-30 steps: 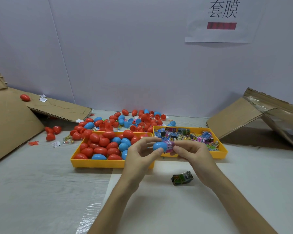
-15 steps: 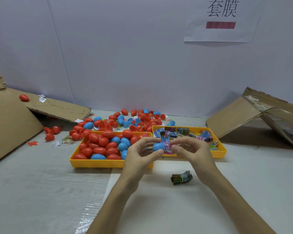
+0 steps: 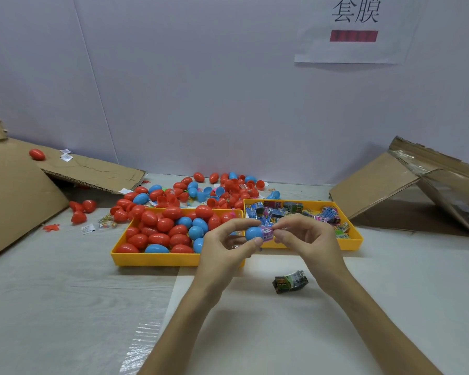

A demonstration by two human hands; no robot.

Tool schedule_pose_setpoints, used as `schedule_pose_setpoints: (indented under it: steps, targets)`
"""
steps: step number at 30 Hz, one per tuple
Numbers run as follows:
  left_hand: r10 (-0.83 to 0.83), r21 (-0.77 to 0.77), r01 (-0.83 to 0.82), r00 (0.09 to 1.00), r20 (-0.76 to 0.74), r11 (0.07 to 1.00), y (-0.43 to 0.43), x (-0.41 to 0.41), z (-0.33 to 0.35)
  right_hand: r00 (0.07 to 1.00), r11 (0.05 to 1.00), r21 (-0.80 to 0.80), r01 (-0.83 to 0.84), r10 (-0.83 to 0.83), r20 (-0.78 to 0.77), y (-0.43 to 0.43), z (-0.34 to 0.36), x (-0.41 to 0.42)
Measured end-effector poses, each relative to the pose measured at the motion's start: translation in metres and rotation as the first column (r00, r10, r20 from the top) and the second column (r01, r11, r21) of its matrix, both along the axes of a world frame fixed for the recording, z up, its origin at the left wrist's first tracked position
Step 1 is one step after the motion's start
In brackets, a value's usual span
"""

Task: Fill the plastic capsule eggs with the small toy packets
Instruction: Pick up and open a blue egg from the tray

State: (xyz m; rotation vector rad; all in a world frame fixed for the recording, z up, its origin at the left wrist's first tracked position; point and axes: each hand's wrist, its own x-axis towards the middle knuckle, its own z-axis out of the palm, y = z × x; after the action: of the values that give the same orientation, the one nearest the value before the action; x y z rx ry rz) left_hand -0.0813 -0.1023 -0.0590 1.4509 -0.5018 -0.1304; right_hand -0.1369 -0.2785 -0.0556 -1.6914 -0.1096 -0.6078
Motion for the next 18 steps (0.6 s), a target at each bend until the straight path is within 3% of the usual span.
schedule_pose_setpoints:
  steps: [12, 18]
  targets:
    - [0.025, 0.038, -0.026, 0.999, 0.038, 0.999, -0.0004, 0.0009, -0.0014, 1.000, 0.996, -0.083, 0.016, -0.018, -0.020, 0.0017, -0.0002, 0.0001]
    - [0.034, 0.045, -0.036, 0.998, 0.051, 0.998, -0.0010, 0.0007, -0.0009, 0.997, 0.990, -0.126, 0.060, -0.055, 0.046, 0.0026, -0.0023, 0.0013]
